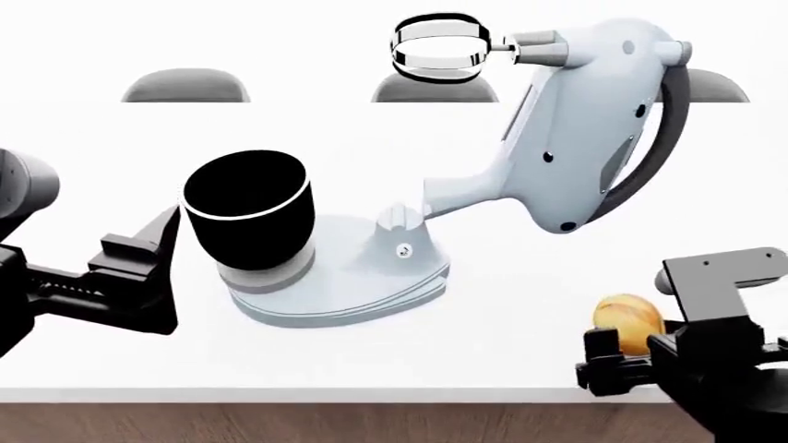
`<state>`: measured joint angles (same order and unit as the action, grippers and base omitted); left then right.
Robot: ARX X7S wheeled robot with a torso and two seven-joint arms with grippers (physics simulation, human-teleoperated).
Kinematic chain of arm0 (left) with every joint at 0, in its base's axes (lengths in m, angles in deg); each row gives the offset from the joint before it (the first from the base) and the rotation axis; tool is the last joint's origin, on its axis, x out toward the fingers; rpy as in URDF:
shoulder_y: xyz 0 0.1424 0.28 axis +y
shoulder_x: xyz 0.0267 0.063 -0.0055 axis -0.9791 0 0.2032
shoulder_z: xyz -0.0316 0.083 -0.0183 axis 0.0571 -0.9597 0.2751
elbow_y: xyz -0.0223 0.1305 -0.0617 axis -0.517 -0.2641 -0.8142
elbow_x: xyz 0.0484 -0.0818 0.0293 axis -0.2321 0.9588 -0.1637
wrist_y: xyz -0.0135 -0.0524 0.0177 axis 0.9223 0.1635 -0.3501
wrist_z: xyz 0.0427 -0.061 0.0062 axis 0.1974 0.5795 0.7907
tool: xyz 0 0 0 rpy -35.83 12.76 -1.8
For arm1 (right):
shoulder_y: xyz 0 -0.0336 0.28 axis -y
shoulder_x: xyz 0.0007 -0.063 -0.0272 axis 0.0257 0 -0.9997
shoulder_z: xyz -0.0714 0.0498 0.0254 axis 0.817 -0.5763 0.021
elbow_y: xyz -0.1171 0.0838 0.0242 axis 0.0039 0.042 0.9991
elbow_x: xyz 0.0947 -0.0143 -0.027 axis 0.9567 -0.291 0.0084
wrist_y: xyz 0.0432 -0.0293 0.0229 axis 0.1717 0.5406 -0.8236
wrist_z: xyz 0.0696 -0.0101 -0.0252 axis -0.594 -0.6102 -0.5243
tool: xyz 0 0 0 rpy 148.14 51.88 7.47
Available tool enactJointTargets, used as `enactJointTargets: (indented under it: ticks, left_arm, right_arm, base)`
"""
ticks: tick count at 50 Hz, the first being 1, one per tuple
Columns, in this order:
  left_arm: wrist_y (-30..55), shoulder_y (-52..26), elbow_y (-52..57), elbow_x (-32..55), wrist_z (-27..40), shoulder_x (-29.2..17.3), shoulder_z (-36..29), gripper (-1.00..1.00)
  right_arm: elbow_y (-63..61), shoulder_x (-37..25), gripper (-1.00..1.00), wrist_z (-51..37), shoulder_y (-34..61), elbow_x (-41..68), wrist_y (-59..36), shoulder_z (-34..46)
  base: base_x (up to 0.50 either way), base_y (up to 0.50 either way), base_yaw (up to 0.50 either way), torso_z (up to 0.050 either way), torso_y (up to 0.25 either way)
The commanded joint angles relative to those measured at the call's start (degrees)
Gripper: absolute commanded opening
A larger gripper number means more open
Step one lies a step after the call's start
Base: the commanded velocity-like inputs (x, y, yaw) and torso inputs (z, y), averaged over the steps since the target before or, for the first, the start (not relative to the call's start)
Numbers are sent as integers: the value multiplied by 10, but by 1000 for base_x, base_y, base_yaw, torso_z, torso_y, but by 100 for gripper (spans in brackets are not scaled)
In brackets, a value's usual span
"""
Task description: Place the bread in the stand mixer bowl.
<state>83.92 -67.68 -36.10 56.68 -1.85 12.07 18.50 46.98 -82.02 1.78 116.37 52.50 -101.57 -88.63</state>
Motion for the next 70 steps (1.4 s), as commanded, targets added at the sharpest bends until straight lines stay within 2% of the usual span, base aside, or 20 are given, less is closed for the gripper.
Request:
enactJointTargets:
  ticks: [1, 7, 9, 14, 21, 25, 27, 29, 32, 35, 40, 43, 44, 48, 51, 57, 61, 70]
  left_arm:
    - [-2, 8, 3, -5, -5, -2, 4, 100]
    - [-4, 8, 4, -6, -6, -3, 1, 100]
    - [-4, 8, 4, -7, -7, -3, 1, 100]
    - [-3, 11, 2, -13, -11, -1, 0, 100]
    - [-5, 17, 1, -13, -15, -5, 6, 100]
    - [-9, 9, 3, -5, -12, -13, 5, 100]
    - [-13, 8, 6, 2, -11, -18, 8, 100]
    - [-15, 10, 8, 3, -10, -21, 11, 100]
    - [-24, -8, 10, 19, -4, -28, 3, 100]
    - [-97, 21, 11, 97, -33, 1, 45, 100]
    - [-110, -44, 20, 115, -23, 1, 9, 100]
    - [-194, -30, 14, 177, -6, 16, 2, 100]
    - [-219, -38, 12, 188, -14, 34, 8, 100]
    - [-260, -60, 8, 225, -26, 58, 7, 100]
    - [-261, -58, -2, 238, -35, 75, -17, 100]
    - [-269, -40, -40, 237, -64, 101, -18, 100]
    - [-265, -26, -70, 219, -96, 128, -15, 100]
    - [-245, -8, -84, 212, -117, 135, -21, 100]
  right_arm:
    - [1, 3, -100, 31, -23, -56, 21, 8]
    - [-32, -16, -100, 0, -23, -28, 27, -21]
    - [-84, -37, -100, -5, -29, -13, 31, -45]
    - [-207, -100, -100, -31, -45, 134, 56, -115]
    - [-279, -100, -100, -37, -3, 164, 57, -82]
    - [-338, -87, -100, -22, 22, 170, 54, -76]
    - [-353, 38, -100, -59, 84, 309, -110, -194]
    - [-352, 58, -100, -114, 111, 411, -114, -222]
    - [-350, 57, -100, -155, 153, 437, -68, -199]
    - [-348, 65, -100, -179, 197, 464, -37, -178]
    - [-350, 91, -100, -214, 280, 479, -2, -102]
    - [-335, 133, -100, -199, 278, 457, -35, -111]
    - [-329, 147, -100, -191, 279, 447, -52, -109]
    - [-318, 187, -100, -167, 280, 427, -80, -113]
    - [-314, 225, -100, -127, 264, 391, -115, -127]
    - [-341, 236, -100, -3, 233, 280, -114, -147]
    - [-352, 243, -100, 22, 230, 248, -116, -143]
    - [-353, 247, -100, 44, 227, 214, -117, -129]
  base:
    - [0, 0, 0, 0, 0]
    - [0, 0, 0, 0, 0]
    - [0, 0, 0, 0, 0]
    - [0, 0, 0, 0, 0]
    - [0, 0, 0, 0, 0]
    - [0, 0, 0, 0, 0]
    - [0, 0, 0, 0, 0]
    - [0, 0, 0, 0, 0]
    - [0, 0, 0, 0, 0]
    - [0, 0, 0, 0, 0]
    - [0, 0, 0, 0, 0]
    - [0, 0, 0, 0, 0]
    - [0, 0, 0, 0, 0]
    - [0, 0, 0, 0, 0]
    - [0, 0, 0, 0, 0]
    - [0, 0, 0, 0, 0]
    - [0, 0, 0, 0, 0]
    - [0, 0, 0, 0, 0]
